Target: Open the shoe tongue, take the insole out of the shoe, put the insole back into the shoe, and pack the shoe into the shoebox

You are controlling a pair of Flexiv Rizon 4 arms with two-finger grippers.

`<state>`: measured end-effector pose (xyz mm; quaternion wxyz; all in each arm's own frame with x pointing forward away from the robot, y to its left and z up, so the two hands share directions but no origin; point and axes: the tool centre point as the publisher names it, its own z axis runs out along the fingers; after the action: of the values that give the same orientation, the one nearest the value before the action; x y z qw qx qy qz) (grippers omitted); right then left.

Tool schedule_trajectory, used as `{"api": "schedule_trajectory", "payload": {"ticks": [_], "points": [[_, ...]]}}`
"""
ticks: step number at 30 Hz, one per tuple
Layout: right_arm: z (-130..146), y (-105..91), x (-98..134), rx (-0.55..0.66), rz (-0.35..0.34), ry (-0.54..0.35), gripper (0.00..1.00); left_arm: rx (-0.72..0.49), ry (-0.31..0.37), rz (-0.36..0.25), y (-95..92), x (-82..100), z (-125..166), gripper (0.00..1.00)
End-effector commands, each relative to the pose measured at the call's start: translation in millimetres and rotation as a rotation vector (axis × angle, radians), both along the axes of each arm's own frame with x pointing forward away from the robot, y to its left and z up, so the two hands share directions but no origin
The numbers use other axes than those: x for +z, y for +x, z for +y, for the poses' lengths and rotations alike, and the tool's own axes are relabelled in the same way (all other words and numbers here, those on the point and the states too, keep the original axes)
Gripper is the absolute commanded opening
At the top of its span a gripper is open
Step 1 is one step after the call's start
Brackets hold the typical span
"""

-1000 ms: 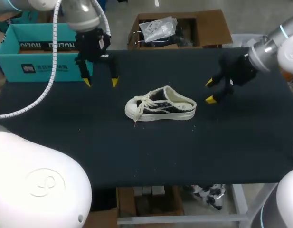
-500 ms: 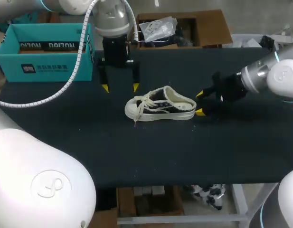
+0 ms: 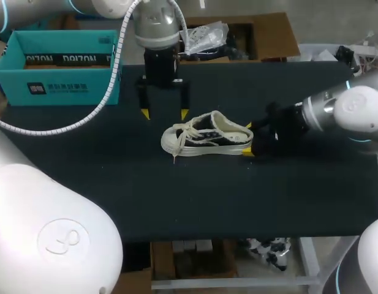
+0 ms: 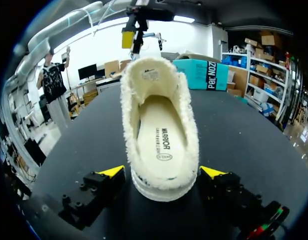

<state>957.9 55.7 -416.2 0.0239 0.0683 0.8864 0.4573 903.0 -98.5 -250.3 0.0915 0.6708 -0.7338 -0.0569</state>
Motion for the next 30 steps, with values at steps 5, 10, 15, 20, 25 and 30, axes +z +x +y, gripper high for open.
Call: {"api": "schedule_trajectory", "payload": {"ticks": [5,10,15,20,25,30], "points": [[8.8,2.7,-5.6,0.004,-0.021,0.023,1.0,-0.017,0.005,0.011,2.6,-3.8,-9.5,1.0],[14.7,2.9,-7.9,0.018,-0.026,0.039,1.0,-0.011,0.011,0.01,2.2,-6.5,-14.3,1.0],[20.8,4.9,-6.7,0.031,-0.034,0.051,1.0,0.006,0.025,0.003,3.3,-10.6,-20.4,1.0],[24.9,5.6,-7.6,0.039,-0.038,0.056,0.0,0.024,0.035,0.0,7.1,-14.6,-27.2,1.0],[27.1,5.6,-9.0,0.039,-0.042,0.061,0.0,0.018,0.052,-0.002,8.3,-18.3,-42.0,1.0],[28.4,5.2,-9.1,0.032,-0.043,0.066,0.0,0.007,0.094,-0.022,7.4,-20.2,-64.7,1.0]]}}
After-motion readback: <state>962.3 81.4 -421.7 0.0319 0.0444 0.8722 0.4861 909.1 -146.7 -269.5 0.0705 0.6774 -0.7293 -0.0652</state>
